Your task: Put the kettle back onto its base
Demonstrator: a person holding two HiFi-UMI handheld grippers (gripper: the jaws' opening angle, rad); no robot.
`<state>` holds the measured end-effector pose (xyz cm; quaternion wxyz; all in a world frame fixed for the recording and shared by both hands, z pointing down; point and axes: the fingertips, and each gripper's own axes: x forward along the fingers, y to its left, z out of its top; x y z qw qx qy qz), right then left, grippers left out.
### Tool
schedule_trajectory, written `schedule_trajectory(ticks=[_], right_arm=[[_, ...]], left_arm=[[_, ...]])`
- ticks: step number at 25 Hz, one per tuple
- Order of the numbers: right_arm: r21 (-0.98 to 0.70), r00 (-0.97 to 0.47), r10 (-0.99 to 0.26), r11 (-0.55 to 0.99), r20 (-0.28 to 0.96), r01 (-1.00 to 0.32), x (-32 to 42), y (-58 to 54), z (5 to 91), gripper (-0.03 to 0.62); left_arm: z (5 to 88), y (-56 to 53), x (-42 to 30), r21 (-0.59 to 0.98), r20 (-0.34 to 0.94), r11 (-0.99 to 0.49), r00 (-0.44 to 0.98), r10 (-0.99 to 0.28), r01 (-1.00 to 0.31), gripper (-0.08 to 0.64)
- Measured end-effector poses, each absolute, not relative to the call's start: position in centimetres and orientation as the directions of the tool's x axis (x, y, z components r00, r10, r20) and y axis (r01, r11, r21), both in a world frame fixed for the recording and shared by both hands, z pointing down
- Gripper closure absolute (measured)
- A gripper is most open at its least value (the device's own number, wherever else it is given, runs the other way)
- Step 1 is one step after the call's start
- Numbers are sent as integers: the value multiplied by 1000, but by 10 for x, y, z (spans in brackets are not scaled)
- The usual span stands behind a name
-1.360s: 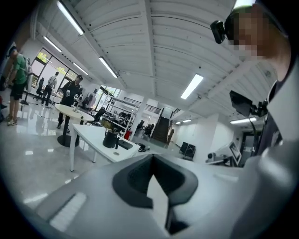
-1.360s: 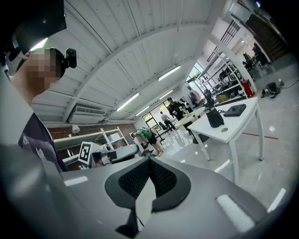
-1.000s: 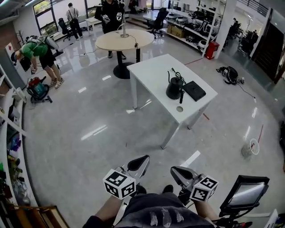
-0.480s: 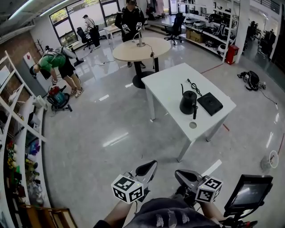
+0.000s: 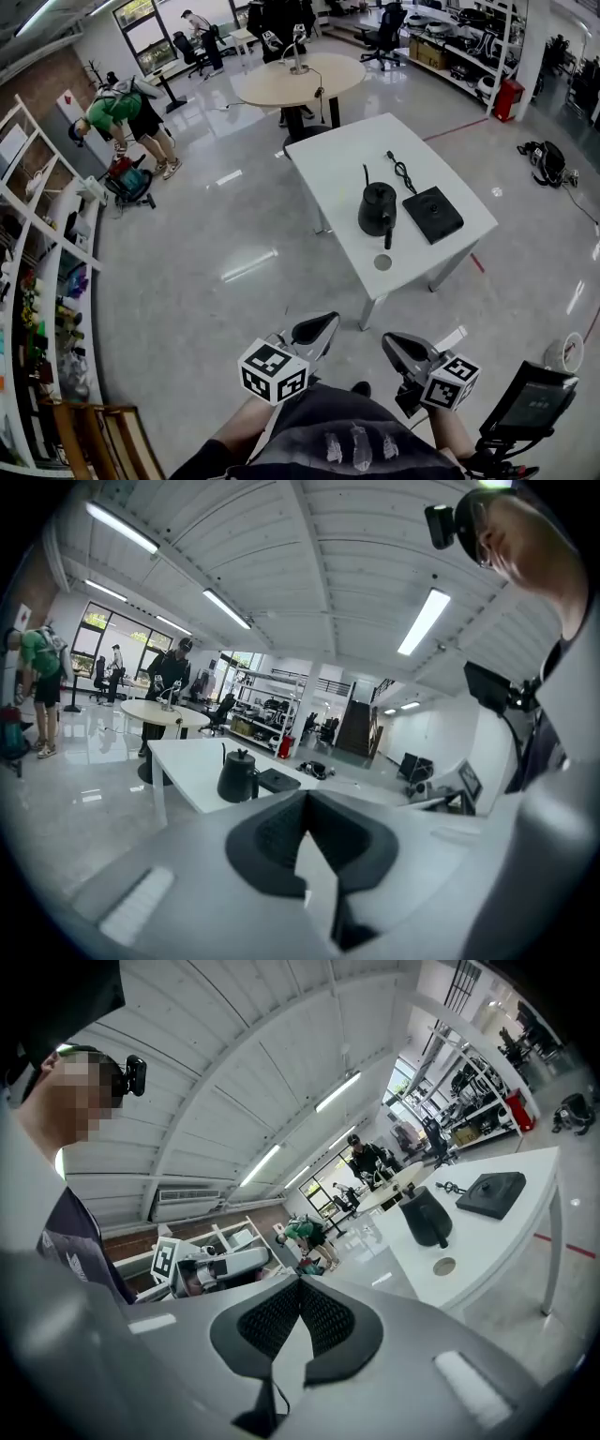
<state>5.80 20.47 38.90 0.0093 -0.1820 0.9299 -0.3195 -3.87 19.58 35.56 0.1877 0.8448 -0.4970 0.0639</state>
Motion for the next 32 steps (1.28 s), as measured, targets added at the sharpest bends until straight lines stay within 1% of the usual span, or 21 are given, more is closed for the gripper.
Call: schedule_trajectory(ticks=[8,15,18,21,23,28,32], right_arm=[[-588,-920,-374,720,118,-368,90,137,395,592],[-539,-891,-428,720,152,-438,75,90,399,592],[-563,-871,-458,680,176,-471,66,69,400,592],[-595,-853,-472,628,221,-501,51,57,411,592],[-589,-839,-483,612,251,-529,38,43,416,592],[-538,-816,-483,617,317,-575,-1,1,423,592],[-457,-758,-492,606,428,-651,-13,-21,444,592]], left_arm=[[356,123,-16,240,301,-433,490,-818,-869,559],[367,67,-38,265,268,-469,532,-804,-842,559],[367,37,-41,289,258,-499,569,-781,-817,559],[366,16,-51,311,250,-527,602,-758,-791,560],[362,0,-69,317,241,-529,607,-758,-787,560],[370,-44,-117,340,213,-532,615,-760,-775,559],[388,-68,-135,376,214,-531,628,-748,-760,559]])
